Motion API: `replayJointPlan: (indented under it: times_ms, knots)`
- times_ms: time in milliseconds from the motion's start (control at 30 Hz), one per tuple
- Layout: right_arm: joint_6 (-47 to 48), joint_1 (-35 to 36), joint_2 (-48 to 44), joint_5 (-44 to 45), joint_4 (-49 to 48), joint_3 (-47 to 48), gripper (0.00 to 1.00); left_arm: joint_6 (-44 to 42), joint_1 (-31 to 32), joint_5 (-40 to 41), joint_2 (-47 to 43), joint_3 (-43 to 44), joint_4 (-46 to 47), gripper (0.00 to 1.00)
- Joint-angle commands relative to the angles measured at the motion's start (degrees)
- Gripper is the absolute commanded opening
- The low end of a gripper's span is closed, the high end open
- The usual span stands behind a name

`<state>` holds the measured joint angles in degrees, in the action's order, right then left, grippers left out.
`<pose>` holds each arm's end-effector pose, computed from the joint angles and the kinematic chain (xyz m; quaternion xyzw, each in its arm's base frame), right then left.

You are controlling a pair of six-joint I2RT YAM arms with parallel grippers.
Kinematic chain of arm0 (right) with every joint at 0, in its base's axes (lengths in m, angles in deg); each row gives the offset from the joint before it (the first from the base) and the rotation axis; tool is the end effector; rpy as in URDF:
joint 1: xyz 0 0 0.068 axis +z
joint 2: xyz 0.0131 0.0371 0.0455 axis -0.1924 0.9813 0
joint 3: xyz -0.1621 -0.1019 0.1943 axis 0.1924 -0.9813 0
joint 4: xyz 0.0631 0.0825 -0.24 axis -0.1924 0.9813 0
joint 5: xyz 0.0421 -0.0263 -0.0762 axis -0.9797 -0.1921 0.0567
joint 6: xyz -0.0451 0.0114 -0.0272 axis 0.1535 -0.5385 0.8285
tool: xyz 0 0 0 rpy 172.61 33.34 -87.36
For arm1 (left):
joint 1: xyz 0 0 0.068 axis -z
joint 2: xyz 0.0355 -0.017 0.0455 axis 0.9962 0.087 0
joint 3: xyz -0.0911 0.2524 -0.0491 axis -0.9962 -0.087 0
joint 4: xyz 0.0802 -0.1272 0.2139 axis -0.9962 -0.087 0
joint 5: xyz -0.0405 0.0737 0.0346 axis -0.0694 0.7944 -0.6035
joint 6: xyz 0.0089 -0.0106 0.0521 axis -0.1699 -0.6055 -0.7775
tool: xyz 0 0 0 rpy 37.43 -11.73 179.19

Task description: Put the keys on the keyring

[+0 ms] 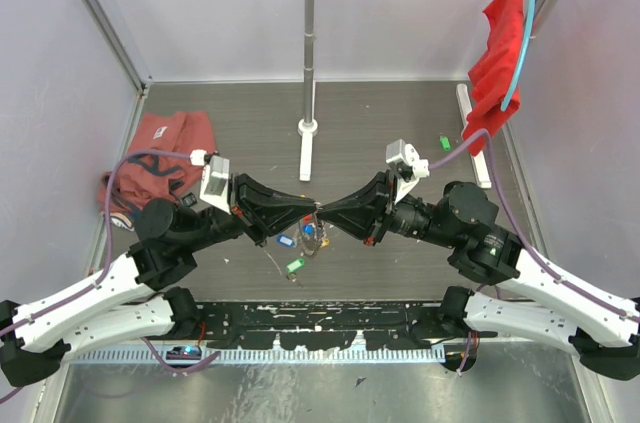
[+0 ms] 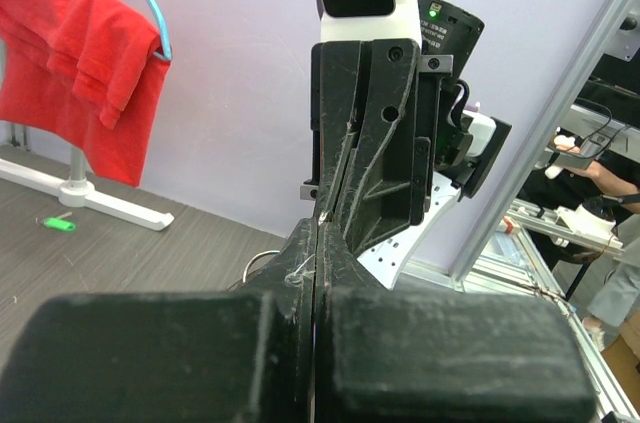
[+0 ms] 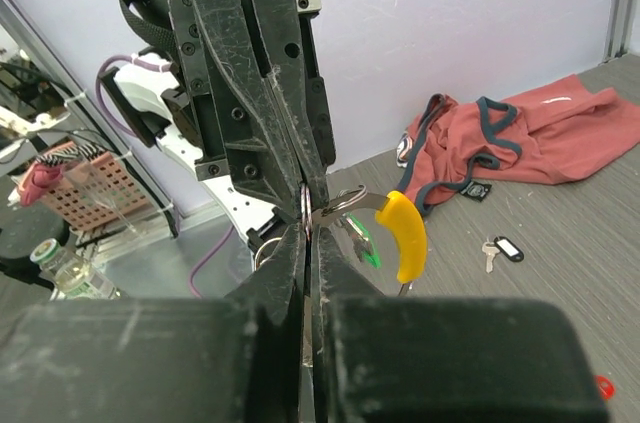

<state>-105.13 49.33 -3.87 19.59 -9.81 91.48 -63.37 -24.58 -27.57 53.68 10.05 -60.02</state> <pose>0.0745 0.1491 0.4176 -0.3050 0.5540 0.5593 0.5359 0.0764 -0.1529 0.3992 0.2714 0.4835 -0.6099 0.5662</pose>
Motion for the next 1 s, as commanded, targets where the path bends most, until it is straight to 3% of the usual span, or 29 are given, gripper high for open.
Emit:
replayJointPlan:
  times_ms: [0,133,300,567,967]
  knots:
    - [4.3,0.2,0.3,-0.4,3.6,6.2,0.01,-0.2,0.0,-1.4,-0.4,0.2,-0.3,0.01]
    - [10.6,0.2,1.4,-0.3,15.1,12.5,0.01,-2.2,0.0,-1.2,-1.7,1.9,-5.8,0.20]
    - [16.0,0.3,4.4,0.1,29.7,20.9,0.01,-8.3,0.0,-0.9,-2.6,6.2,-16.0,0.35]
    - [20.3,0.2,11.1,0.8,48.3,32.3,0.01,-17.6,0.0,-3.7,1.9,14.9,-29.6,0.45]
    - [24.2,0.2,17.7,0.5,60.9,40.3,0.01,-26.4,0.0,-10.7,9.9,22.2,-40.1,0.54]
